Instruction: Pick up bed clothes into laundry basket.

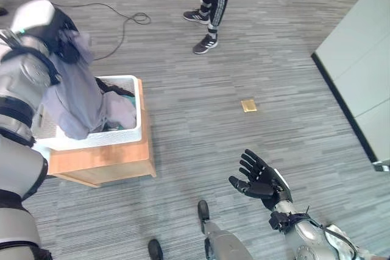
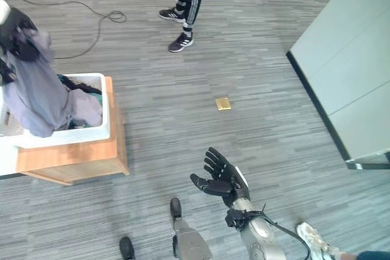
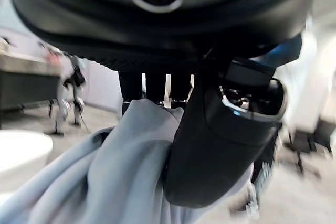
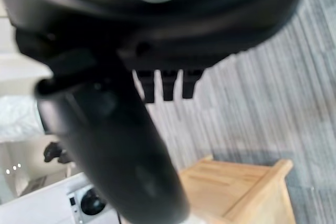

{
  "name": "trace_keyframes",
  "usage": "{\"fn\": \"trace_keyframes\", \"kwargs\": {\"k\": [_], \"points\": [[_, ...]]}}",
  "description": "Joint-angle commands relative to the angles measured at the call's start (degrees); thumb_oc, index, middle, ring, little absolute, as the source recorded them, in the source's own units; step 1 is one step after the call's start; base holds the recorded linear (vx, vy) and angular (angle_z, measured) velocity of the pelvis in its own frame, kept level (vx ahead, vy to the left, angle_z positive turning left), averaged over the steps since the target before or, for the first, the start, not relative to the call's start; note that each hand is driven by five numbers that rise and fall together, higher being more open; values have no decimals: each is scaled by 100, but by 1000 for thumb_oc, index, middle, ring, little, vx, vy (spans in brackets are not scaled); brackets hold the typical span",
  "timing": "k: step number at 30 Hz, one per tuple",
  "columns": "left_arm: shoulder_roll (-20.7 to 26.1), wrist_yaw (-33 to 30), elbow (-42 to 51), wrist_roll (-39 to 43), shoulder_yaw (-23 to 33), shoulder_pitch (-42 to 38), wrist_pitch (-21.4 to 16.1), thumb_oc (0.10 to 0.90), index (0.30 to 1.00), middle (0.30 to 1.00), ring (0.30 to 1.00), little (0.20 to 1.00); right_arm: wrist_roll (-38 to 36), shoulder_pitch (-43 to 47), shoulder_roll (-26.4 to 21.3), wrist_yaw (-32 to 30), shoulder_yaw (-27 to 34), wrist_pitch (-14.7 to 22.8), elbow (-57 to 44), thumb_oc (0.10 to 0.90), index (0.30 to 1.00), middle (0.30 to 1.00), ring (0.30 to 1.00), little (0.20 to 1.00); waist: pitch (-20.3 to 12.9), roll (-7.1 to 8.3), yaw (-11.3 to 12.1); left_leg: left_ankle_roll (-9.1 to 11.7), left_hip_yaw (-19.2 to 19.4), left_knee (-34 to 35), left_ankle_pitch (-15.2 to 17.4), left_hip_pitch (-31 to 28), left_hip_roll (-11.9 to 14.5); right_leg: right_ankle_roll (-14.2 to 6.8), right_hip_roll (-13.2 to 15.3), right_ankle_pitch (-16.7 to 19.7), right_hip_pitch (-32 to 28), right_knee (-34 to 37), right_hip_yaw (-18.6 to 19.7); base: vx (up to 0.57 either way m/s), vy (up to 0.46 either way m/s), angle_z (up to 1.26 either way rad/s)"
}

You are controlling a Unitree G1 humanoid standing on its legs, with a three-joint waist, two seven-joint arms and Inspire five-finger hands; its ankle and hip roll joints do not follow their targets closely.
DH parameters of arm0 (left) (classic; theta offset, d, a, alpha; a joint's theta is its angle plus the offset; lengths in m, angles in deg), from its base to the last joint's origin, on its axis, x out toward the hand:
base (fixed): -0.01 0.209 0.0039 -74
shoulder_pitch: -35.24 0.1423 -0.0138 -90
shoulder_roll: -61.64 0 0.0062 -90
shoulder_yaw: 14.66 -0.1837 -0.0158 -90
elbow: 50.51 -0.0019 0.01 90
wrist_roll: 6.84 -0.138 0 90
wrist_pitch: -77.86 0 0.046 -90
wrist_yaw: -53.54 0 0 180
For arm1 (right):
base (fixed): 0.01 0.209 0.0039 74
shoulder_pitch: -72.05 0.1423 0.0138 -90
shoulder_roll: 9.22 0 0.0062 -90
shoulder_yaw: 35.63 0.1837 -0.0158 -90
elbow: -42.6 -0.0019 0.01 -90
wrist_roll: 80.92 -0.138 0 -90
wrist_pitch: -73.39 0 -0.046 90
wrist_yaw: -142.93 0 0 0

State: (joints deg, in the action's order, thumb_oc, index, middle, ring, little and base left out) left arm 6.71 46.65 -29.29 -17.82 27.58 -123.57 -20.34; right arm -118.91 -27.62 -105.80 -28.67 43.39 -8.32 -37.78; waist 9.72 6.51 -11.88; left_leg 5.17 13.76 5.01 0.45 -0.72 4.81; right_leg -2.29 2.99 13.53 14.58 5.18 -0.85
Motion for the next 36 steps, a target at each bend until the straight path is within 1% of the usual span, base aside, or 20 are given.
{"fn": "trace_keyframes", "kwargs": {"k": [1,5,6,7,11,17,21,24,28,30,33,36], "points": [[67,-502,47,-361,588,-643,4,400,300,300,300,300,20,310,-189,32,291,576,-600,800,900,900,900,900,71,10,94,89,-171,-1,-97,150,259,-1062,581,-935,-849,-83,-201,-24,3,-3],[-182,-394,81,-475,741,-241,31,400,300,300,300,300,-1,259,-187,17,325,588,-593,800,900,900,900,900,96,54,91,86,-177,-1,-94,151,265,-1047,580,-950,-863,-83,-230,0,0,0],[-229,-389,80,-479,774,-171,17,588,582,582,582,582,-11,261,-195,21,315,591,-591,800,900,900,900,900,100,59,90,84,-182,-1,-91,151,263,-1045,578,-953,-867,-81,-234,0,0,0],[-253,-384,74,-460,807,-109,21,800,900,900,900,900,-17,271,-206,21,292,590,-589,800,900,900,900,900,107,64,88,83,-184,-1,-90,152,264,-1043,578,-954,-870,-82,-232,0,0,0],[-314,-393,126,-453,888,2,-2,800,900,900,900,900,-37,321,-246,48,223,580,-616,800,900,900,900,900,127,43,91,85,-187,-1,-87,166,264,-1032,585,-956,-868,-77,-237,0,0,0],[-347,-419,345,-484,813,-38,-66,800,900,900,900,900,-35,303,-272,90,214,585,-613,800,900,900,900,900,147,-2,109,89,-211,-1,-93,199,258,-1029,592,-956,-851,-70,-278,0,0,0],[-364,-433,455,-464,743,-151,-102,800,900,900,900,900,-50,227,-287,121,239,573,-581,800,900,900,900,900,148,-85,89,90,-228,-1,-87,205,240,-1036,618,-967,-865,-70,-316,0,0,0],[-298,-421,381,-398,604,-415,-137,800,900,900,900,900,-48,230,-327,150,243,559,-562,800,900,900,900,900,129,-133,46,95,-208,-1,-89,224,232,-1043,621,-956,-842,-63,-304,0,0,0],[-66,-434,316,-173,390,-908,-201,800,900,900,900,900,-85,244,-340,190,235,527,-575,800,900,900,900,900,111,-202,17,95,-183,-1,-91,241,223,-1064,638,-924,-810,-56,-296,0,0,0],[133,-470,320,-69,212,-1269,-243,800,900,900,900,900,-103,243,-338,198,262,524,-562,800,900,900,900,900,96,-262,17,97,-172,-1,-91,244,205,-1078,651,-910,-803,-54,-311,0,0,0],[517,-531,489,133,-178,-1961,-324,800,900,900,900,900,-87,199,-366,224,345,521,-583,800,900,900,900,900,73,-387,67,102,-184,-1,-96,258,180,-1097,688,-903,-808,-52,-357,0,0,0],[1026,-574,794,369,-624,-2645,-445,800,900,900,900,900,-87,80,-346,247,457,517,-539,800,900,900,900,900,8,-539,156,104,-228,-1,-93,238,149,-1115,732,-910,-870,-47,-433,36,-13,1]]}}
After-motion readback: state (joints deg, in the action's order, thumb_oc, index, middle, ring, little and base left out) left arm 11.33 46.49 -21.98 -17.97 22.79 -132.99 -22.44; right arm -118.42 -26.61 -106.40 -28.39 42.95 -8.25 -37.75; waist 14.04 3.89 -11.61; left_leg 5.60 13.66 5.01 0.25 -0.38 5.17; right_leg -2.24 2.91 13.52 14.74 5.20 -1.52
